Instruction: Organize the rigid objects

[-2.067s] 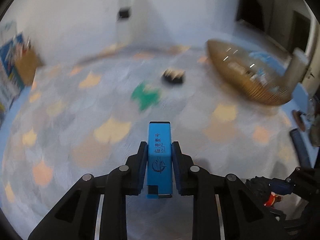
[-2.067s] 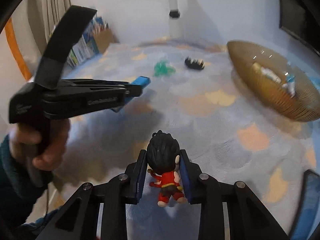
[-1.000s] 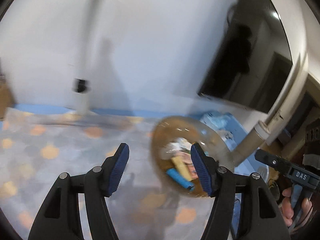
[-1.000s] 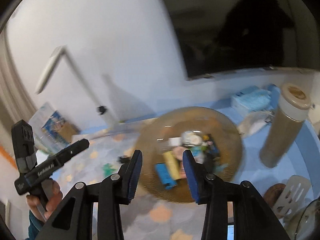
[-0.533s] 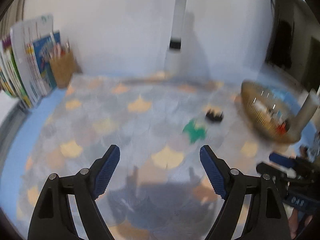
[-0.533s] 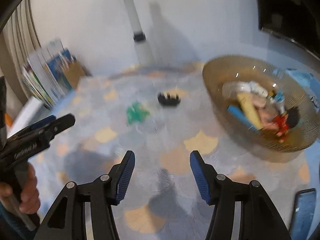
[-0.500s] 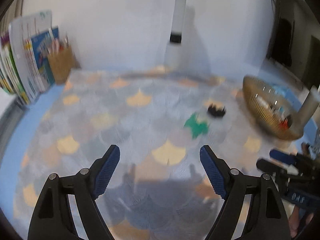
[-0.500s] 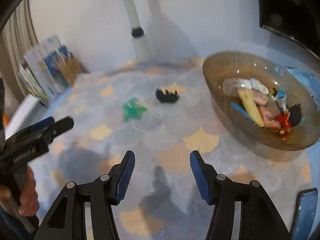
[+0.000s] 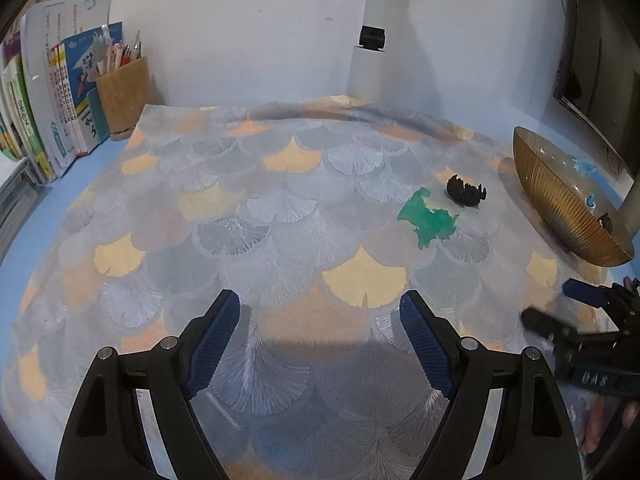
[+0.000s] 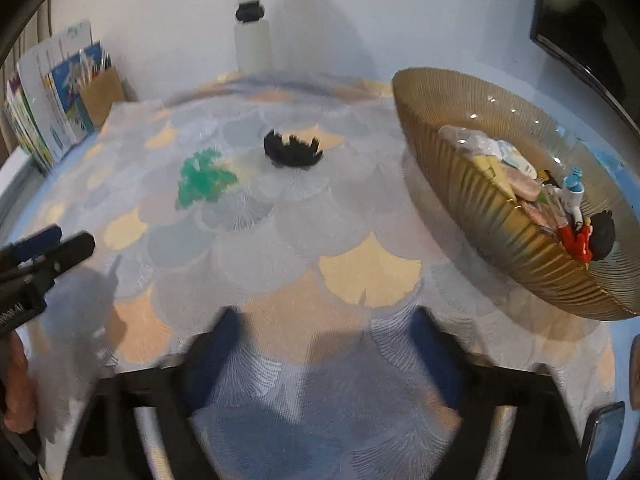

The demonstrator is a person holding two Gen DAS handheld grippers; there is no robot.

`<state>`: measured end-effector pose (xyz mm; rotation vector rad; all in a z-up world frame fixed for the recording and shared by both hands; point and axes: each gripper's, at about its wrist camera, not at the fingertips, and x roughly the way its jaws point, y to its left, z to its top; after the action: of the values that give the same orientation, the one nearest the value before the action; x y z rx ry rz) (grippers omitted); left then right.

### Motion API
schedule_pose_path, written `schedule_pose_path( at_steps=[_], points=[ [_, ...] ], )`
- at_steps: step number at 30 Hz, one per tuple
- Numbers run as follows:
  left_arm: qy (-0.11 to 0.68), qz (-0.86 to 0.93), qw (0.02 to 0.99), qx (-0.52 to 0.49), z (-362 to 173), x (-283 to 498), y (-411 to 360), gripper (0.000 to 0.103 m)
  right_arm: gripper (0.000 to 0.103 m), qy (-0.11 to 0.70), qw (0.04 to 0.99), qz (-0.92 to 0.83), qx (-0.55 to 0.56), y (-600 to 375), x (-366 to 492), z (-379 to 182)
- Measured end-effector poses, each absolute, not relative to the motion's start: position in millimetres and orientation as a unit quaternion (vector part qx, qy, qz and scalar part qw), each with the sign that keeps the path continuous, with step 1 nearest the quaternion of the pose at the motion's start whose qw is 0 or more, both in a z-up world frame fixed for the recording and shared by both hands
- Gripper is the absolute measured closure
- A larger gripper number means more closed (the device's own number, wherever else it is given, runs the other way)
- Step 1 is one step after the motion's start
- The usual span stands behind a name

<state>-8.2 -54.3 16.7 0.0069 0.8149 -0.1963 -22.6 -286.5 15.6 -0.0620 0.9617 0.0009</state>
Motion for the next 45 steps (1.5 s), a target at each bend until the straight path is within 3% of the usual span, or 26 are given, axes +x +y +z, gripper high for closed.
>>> schedule_pose_path(
  at_steps=[2,45],
  points=[
    [0.397,-0.094,0.913,0.002,16.6,-8.2,-53.6,0.022,0.0,0.467,0.883,-0.002,-0.039,-284.1,-21.0,13.8],
    [0.417,-0.074,0.905,0.035,8.8,-4.4,-60.8,0.022,0.0,0.462,0.886,0.002,-0.026,-287.1,-21.9,12.6]
  ],
)
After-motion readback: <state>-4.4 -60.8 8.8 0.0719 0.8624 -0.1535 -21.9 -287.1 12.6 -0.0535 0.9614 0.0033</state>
